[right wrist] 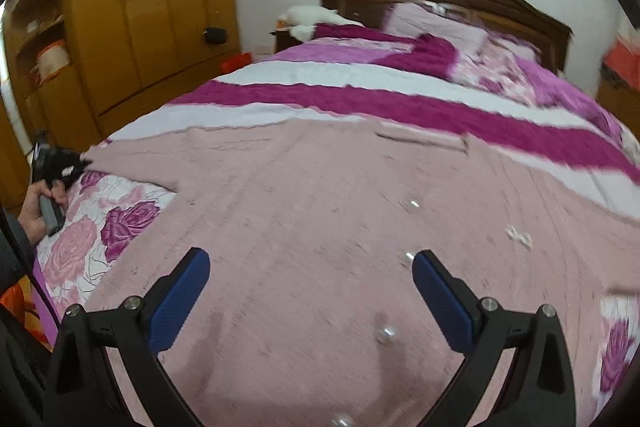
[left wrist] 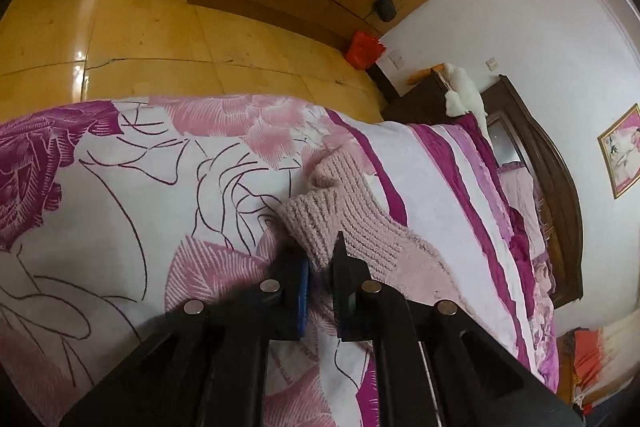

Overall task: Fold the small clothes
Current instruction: 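Lift the held sleeve and fold it across the cardigan body with the left gripper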

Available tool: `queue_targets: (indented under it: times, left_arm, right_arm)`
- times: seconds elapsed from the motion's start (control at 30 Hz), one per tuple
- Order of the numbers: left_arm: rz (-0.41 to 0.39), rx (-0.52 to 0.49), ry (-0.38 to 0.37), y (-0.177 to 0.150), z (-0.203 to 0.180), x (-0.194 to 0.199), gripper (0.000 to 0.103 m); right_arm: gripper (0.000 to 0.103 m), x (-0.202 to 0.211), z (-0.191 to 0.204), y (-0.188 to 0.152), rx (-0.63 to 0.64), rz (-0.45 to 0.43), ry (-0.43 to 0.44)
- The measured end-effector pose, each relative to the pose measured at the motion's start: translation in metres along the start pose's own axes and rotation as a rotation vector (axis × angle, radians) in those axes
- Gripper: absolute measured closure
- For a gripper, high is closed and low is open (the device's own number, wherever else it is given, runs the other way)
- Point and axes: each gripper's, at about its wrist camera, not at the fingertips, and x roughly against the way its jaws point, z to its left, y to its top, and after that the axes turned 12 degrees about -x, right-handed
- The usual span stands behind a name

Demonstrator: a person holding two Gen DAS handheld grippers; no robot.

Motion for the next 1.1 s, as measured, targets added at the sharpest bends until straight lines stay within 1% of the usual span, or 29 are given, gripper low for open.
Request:
queue_targets:
  times: [0.07,0.13,0.23,0.27,0.33,0.4,0.43,0.5,0.53,0.57,0.63,0.7,0.73,0.8,0.9,0.97,1.07,1.1]
  left_arm:
    - [0.008,0.005,0.007,0.001,0.001,0.000,0.103]
    - [0.009,-0.019,0.031,0.001,-0.002,0.003,0.103]
    - [0.006,-0.084,0.080,0.004,-0.014,0.008,0.103]
    - [0.002,-0.122,0.100,0.004,-0.023,0.011,0.103]
    - [-0.008,-0.195,0.100,0.004,-0.049,0.019,0.103]
    - [-0.004,-0.235,0.040,-0.001,-0.081,0.026,0.103]
    - [-0.005,-0.291,0.014,-0.007,-0.107,0.031,0.103]
    - [-0.039,-0.408,0.001,-0.018,-0.155,0.046,0.103]
    - [-0.057,-0.458,-0.019,-0.025,-0.180,0.054,0.103]
    - [-0.066,-0.501,-0.063,-0.033,-0.206,0.063,0.103]
    - [-0.071,-0.562,-0.157,-0.051,-0.252,0.079,0.103]
    - [-0.079,-0.610,-0.201,-0.068,-0.286,0.092,0.103]
    - [-0.073,-0.633,-0.227,-0.080,-0.306,0.096,0.103]
    - [-0.044,-0.657,-0.262,-0.097,-0.330,0.100,0.103]
    - [-0.009,-0.693,-0.263,-0.126,-0.367,0.095,0.103]
    - [0.030,-0.684,-0.273,-0.143,-0.385,0.087,0.103]
    - [0.064,-0.691,-0.270,-0.168,-0.409,0.074,0.103]
    - [0.069,-0.699,-0.269,-0.175,-0.416,0.069,0.103]
  right_arm:
    - [0.000,0.011,-0.012,-0.002,-0.023,-0.028,0.004]
    - [0.000,0.020,-0.023,-0.004,-0.021,-0.050,-0.006]
    - [0.000,0.024,-0.040,-0.006,-0.002,-0.045,-0.040]
    - [0.000,0.024,-0.045,-0.005,-0.004,-0.045,-0.047]
    - [0.000,0.026,-0.059,-0.004,-0.030,-0.055,-0.061]
    - [0.000,0.033,-0.076,-0.003,-0.077,-0.088,-0.077]
    - [0.000,0.036,-0.083,-0.003,-0.104,-0.101,-0.080]
    - [0.000,0.039,-0.099,-0.003,-0.171,-0.106,-0.067]
    - [0.000,0.040,-0.107,-0.001,-0.203,-0.102,-0.061]
    - [0.000,0.041,-0.112,0.000,-0.220,-0.101,-0.062]
    - [0.000,0.049,-0.121,0.003,-0.230,-0.127,-0.090]
    - [0.000,0.061,-0.128,0.008,-0.216,-0.161,-0.109]
    - [0.000,0.066,-0.131,0.011,-0.209,-0.175,-0.113]
    - [0.000,0.075,-0.139,0.019,-0.196,-0.198,-0.118]
    - [0.000,0.084,-0.154,0.031,-0.173,-0.219,-0.138]
    - [0.000,0.086,-0.165,0.039,-0.159,-0.229,-0.152]
    - [0.000,0.092,-0.194,0.047,-0.159,-0.246,-0.188]
    - [0.000,0.094,-0.210,0.048,-0.184,-0.242,-0.196]
